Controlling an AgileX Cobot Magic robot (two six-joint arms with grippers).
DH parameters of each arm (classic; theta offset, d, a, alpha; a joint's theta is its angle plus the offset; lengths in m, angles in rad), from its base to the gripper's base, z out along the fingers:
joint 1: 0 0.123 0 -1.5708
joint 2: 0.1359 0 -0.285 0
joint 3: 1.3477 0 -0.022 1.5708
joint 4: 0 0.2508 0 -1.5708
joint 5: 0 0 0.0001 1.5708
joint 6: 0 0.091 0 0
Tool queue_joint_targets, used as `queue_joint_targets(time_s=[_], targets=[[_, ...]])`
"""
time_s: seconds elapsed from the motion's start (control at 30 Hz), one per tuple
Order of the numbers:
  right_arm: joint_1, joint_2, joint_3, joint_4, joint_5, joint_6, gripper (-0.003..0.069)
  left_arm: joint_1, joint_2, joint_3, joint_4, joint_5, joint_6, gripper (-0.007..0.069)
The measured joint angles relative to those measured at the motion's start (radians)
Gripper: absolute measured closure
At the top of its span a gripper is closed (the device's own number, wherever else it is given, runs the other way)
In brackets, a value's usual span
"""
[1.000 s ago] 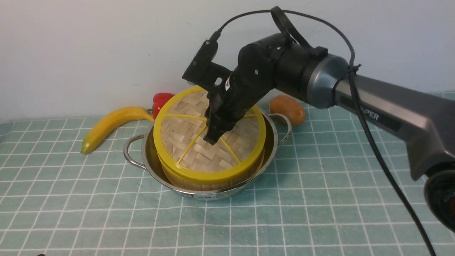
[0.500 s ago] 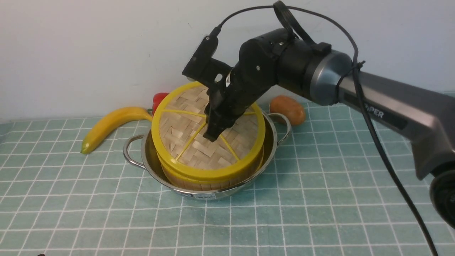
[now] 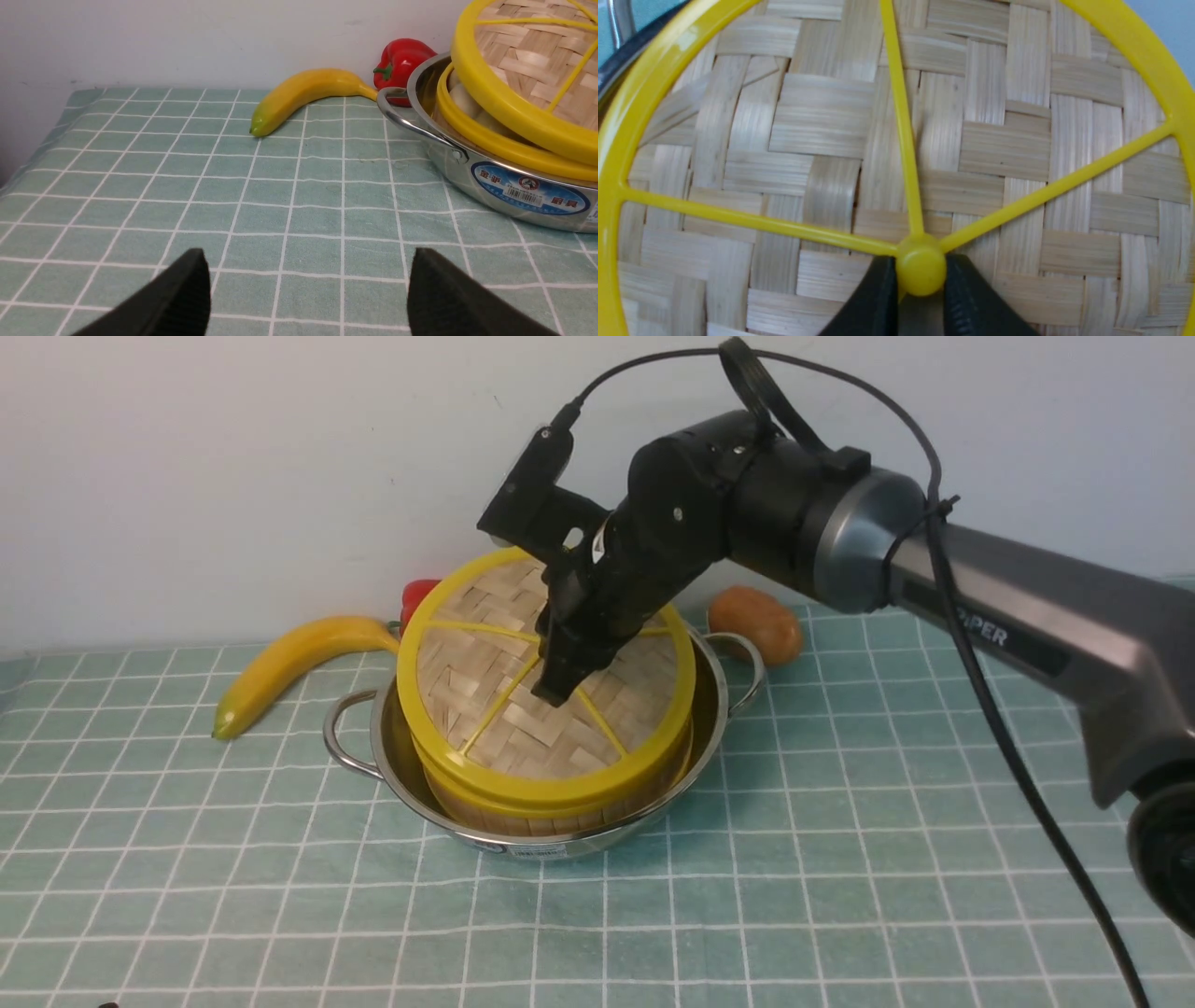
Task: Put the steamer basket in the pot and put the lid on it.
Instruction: Use the right arm to place the steamer lid on the steamer
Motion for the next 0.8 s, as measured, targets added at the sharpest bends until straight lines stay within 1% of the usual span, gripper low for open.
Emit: queue_joint_targets(time_s=[0.8], targets=[[0.0, 0.051, 0.0, 0.011, -0.097, -0.002, 0.0519, 0.0, 0.0, 0.0, 0.0, 0.0, 0.0, 0.0101]])
